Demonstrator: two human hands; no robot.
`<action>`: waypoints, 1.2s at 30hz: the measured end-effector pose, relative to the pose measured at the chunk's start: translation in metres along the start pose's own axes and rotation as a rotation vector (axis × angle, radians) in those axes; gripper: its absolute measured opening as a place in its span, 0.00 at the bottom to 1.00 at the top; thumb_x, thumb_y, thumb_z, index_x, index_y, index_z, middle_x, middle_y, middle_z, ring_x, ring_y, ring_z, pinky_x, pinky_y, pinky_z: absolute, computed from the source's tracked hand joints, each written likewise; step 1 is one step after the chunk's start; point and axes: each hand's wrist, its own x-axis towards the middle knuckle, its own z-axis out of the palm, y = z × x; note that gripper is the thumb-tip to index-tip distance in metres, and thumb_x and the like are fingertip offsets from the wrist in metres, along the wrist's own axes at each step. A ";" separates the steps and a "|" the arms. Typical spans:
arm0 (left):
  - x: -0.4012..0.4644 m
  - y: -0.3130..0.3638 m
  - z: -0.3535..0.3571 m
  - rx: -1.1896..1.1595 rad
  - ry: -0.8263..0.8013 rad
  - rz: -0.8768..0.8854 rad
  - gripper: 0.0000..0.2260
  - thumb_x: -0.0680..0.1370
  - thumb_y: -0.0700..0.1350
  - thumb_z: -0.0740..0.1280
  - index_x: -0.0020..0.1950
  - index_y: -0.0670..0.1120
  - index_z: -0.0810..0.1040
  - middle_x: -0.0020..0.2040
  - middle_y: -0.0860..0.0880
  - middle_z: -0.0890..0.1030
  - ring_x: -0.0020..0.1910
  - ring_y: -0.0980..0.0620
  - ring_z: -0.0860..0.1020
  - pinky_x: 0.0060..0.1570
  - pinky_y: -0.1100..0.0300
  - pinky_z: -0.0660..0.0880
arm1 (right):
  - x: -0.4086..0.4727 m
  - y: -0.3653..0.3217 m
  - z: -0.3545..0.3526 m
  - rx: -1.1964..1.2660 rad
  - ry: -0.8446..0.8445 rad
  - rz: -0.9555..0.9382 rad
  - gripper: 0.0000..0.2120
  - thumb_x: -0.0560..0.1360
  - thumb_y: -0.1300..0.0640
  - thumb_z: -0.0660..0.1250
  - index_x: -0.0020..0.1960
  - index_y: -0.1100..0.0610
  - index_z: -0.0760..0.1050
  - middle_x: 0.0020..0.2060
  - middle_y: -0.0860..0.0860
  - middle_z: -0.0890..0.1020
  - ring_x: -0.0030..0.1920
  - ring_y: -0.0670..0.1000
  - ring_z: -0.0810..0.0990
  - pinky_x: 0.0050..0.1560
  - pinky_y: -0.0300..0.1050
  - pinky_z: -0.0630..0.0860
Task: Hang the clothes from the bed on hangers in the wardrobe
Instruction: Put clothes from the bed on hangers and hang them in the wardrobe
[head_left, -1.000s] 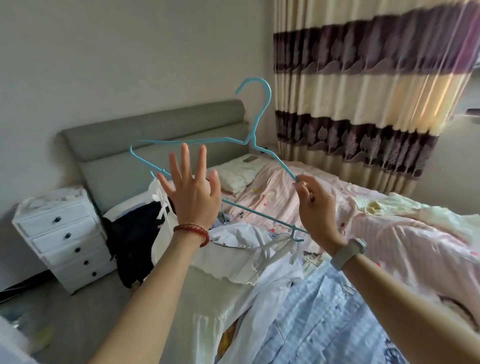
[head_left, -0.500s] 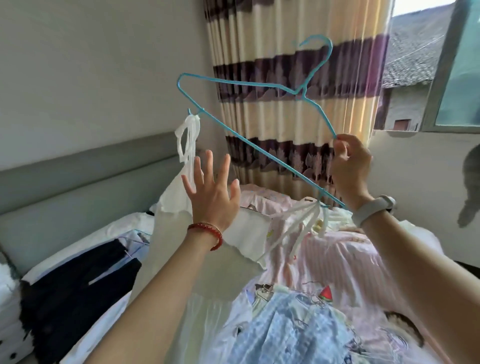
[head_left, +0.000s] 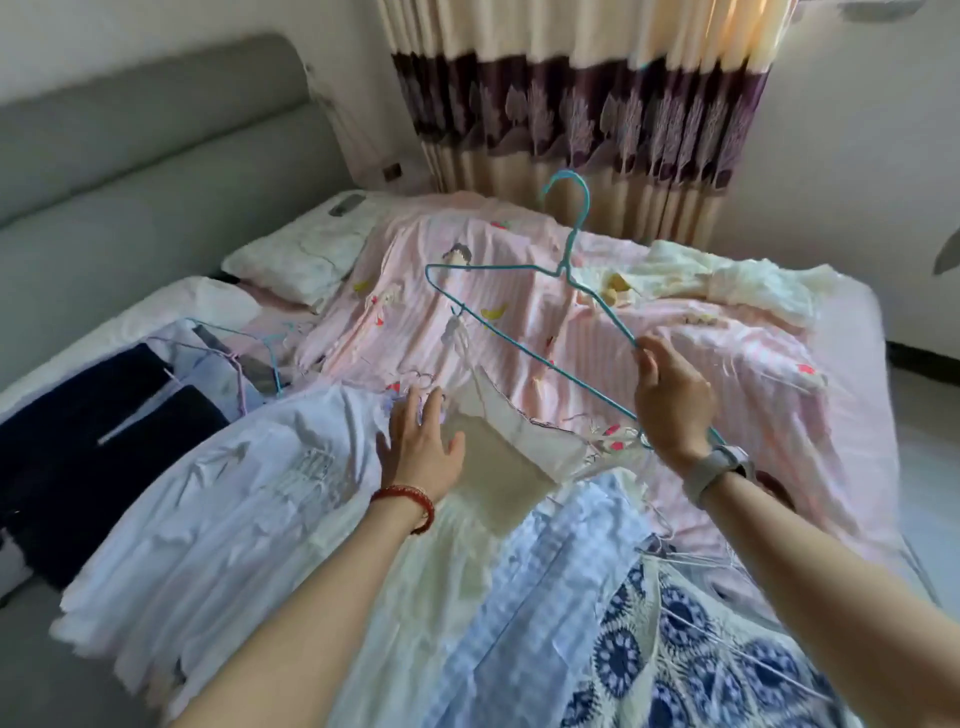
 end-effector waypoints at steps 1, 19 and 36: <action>-0.006 -0.016 0.020 0.017 -0.062 -0.055 0.27 0.78 0.50 0.59 0.75 0.50 0.53 0.76 0.50 0.48 0.74 0.49 0.49 0.71 0.46 0.50 | -0.011 0.013 0.011 -0.012 -0.020 0.009 0.13 0.77 0.56 0.58 0.56 0.58 0.77 0.52 0.58 0.82 0.50 0.62 0.79 0.44 0.50 0.71; -0.084 -0.147 0.164 -0.027 -0.088 -0.249 0.19 0.79 0.52 0.55 0.50 0.37 0.74 0.42 0.33 0.80 0.40 0.33 0.78 0.36 0.49 0.71 | -0.111 0.115 0.122 0.083 -0.192 0.302 0.09 0.77 0.62 0.61 0.55 0.63 0.76 0.46 0.62 0.81 0.45 0.61 0.78 0.42 0.49 0.67; -0.085 0.035 0.097 -0.879 -0.262 0.149 0.08 0.77 0.53 0.60 0.47 0.50 0.75 0.33 0.59 0.79 0.22 0.56 0.69 0.22 0.69 0.64 | -0.033 0.139 0.063 0.175 -0.040 0.319 0.11 0.76 0.59 0.60 0.53 0.62 0.78 0.39 0.51 0.76 0.30 0.35 0.70 0.34 0.32 0.62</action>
